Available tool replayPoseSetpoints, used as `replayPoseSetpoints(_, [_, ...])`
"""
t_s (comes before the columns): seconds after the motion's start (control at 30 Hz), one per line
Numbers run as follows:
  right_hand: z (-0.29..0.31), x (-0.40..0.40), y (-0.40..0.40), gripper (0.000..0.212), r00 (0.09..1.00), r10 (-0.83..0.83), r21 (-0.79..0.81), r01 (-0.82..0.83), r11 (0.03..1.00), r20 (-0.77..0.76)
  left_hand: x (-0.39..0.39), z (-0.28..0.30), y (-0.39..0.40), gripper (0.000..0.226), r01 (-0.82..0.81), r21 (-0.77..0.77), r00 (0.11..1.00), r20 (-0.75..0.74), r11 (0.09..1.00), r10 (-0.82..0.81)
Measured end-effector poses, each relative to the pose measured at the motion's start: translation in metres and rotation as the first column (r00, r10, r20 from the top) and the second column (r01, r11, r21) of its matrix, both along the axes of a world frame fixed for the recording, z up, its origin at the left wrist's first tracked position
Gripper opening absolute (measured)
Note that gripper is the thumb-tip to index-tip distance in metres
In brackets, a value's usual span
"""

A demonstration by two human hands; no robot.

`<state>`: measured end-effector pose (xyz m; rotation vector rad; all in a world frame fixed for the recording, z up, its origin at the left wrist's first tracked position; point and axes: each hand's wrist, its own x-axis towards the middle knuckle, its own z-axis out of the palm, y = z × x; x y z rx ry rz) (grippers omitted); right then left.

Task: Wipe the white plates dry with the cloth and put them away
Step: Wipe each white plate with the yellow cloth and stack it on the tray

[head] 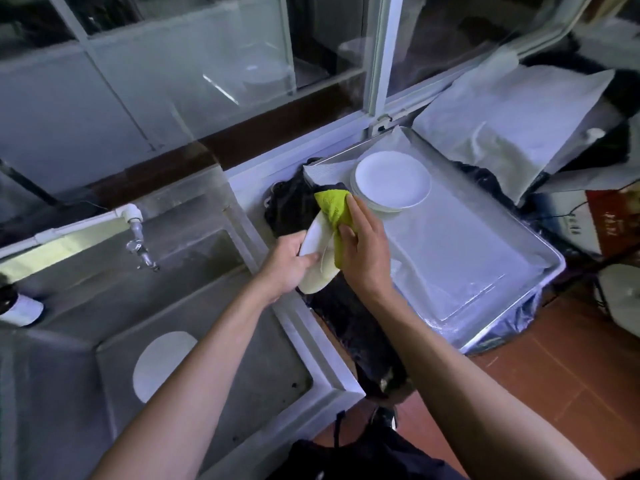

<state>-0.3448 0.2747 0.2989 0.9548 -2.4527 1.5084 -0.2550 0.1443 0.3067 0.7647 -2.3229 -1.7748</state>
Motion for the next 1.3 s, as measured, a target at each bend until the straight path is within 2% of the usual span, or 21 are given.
replayPoseSetpoints(0.07, [0.005, -0.024, 0.024, 0.046, 0.999, -0.036, -0.014, 0.036, 0.999, -0.035, -0.029, 0.000, 0.017, 0.016, 0.070, -0.153, 0.997, 0.045, 0.986, -0.064])
replayPoseSetpoints(0.13, [0.009, -0.048, 0.050, 0.042, 0.997, -0.041, -0.025, 0.039, 0.999, -0.070, -0.056, 0.003, 0.034, 0.019, 0.156, -0.294, 0.986, 0.099, 0.943, -0.132])
replayPoseSetpoints(0.2, [0.011, -0.068, 0.076, 0.037, 0.995, -0.053, -0.026, 0.052, 0.998, -0.079, -0.080, 0.008, 0.054, 0.026, 0.237, -0.380, 0.970, 0.135, 0.894, -0.200])
replayPoseSetpoints(0.23, [0.010, -0.077, 0.090, 0.036, 0.992, -0.085, -0.034, 0.082, 0.996, -0.092, -0.092, 0.008, 0.063, 0.022, 0.278, -0.410, 0.960, 0.160, 0.869, -0.231])
replayPoseSetpoints(0.3, [0.006, -0.095, 0.115, 0.035, 0.982, -0.149, -0.049, 0.144, 0.988, -0.115, -0.117, 0.005, 0.084, 0.015, 0.366, -0.520, 0.930, 0.226, 0.772, -0.289])
replayPoseSetpoints(0.37, [-0.002, -0.112, 0.139, 0.036, 0.978, -0.177, -0.039, 0.174, 0.984, -0.111, -0.139, 0.000, 0.106, 0.021, 0.439, -0.634, 0.898, 0.299, 0.636, -0.323])
replayPoseSetpoints(0.5, [-0.023, -0.133, 0.178, 0.036, 0.969, -0.243, 0.004, 0.243, 0.970, -0.047, -0.170, -0.020, 0.146, 0.059, 0.517, -0.730, 0.854, 0.402, 0.446, -0.332])
replayPoseSetpoints(0.67, [-0.043, -0.143, 0.211, 0.035, 0.952, -0.302, 0.071, 0.304, 0.950, -0.040, -0.187, -0.049, 0.183, 0.067, 0.581, -0.773, 0.798, 0.481, 0.255, -0.362])
replayPoseSetpoints(0.9, [-0.069, -0.158, 0.244, 0.042, 0.944, -0.329, 0.193, 0.318, 0.928, 0.029, -0.193, -0.090, 0.205, 0.068, 0.621, -0.769, 0.742, 0.514, 0.151, -0.430])
replayPoseSetpoints(1.03, [-0.081, -0.161, 0.256, 0.044, 0.946, -0.324, 0.246, 0.306, 0.919, 0.032, -0.195, -0.113, 0.208, 0.068, 0.651, -0.756, 0.706, 0.574, 0.063, -0.416])
replayPoseSetpoints(1.17, [-0.090, -0.161, 0.264, 0.043, 0.939, -0.341, 0.292, 0.315, 0.903, 0.040, -0.196, -0.132, 0.205, 0.078, 0.704, -0.710, 0.664, 0.646, 0.024, -0.376])
replayPoseSetpoints(1.3, [-0.096, -0.161, 0.269, 0.043, 0.933, -0.355, 0.304, 0.322, 0.897, 0.059, -0.197, -0.146, 0.203, 0.083, 0.708, -0.706, 0.659, 0.658, 0.004, -0.363])
